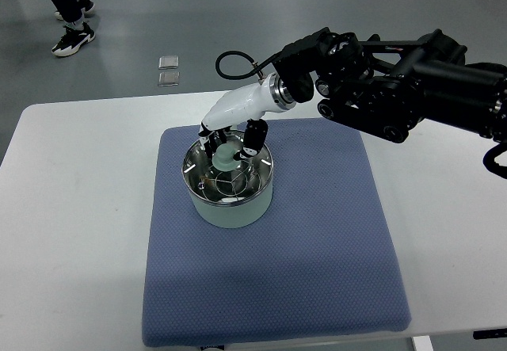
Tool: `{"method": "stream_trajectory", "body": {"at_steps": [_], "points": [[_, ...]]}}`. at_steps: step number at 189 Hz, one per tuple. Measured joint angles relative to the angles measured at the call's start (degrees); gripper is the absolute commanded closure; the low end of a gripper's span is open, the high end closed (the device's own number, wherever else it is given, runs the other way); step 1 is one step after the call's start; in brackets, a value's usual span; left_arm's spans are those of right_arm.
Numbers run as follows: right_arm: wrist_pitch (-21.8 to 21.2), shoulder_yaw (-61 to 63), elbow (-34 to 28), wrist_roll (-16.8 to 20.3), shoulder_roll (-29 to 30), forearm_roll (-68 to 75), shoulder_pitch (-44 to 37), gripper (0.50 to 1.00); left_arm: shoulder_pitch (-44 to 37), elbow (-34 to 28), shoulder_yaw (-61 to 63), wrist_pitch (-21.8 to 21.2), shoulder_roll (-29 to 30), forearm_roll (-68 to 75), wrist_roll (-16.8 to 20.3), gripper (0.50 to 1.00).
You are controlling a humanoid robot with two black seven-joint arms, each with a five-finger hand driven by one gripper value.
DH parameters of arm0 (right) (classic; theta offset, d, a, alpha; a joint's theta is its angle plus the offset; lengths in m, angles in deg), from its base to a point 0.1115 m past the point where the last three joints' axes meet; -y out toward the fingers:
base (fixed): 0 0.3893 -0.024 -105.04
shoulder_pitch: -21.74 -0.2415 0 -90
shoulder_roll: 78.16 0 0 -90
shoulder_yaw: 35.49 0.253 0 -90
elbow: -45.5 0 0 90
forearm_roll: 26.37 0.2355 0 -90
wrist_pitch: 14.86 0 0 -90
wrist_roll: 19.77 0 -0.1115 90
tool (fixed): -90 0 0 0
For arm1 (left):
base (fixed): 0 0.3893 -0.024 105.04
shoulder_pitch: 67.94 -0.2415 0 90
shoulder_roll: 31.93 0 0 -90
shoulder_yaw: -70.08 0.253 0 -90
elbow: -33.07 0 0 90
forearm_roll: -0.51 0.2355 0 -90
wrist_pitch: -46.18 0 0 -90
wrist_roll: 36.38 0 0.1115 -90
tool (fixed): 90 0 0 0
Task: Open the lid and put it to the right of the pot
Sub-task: 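Close the right hand's fingers around the green lid knob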
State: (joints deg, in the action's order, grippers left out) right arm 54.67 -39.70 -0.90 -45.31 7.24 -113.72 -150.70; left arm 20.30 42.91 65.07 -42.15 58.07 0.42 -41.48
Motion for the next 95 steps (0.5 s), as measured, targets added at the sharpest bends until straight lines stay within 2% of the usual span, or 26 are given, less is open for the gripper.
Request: {"method": "stream_trajectory", "body": {"at_steps": [1,17,66,95], "points": [[0.00,0.00,0.00,0.00,0.00,0.00,0.01,0.913,0.00,0.00,0.00,0.00,0.00,0.00,0.00,0.500],[0.01,-0.01,0.00,0.00,-0.04,0.00,0.07,0.932,0.00,0.00,0.00,0.00,0.00,0.00,0.00,0.500],[0.00,0.14,0.00,-0.03,-0.41,0.24,0.14,0.944,0.00,0.00,0.00,0.00,0.00,0.00,0.00,0.500],[0.00,0.34,0.00,-1.05,-0.83,0.57,0.35,0.985,0.00,0.00,0.00,0.00,0.00,0.00,0.00,0.500]]}}
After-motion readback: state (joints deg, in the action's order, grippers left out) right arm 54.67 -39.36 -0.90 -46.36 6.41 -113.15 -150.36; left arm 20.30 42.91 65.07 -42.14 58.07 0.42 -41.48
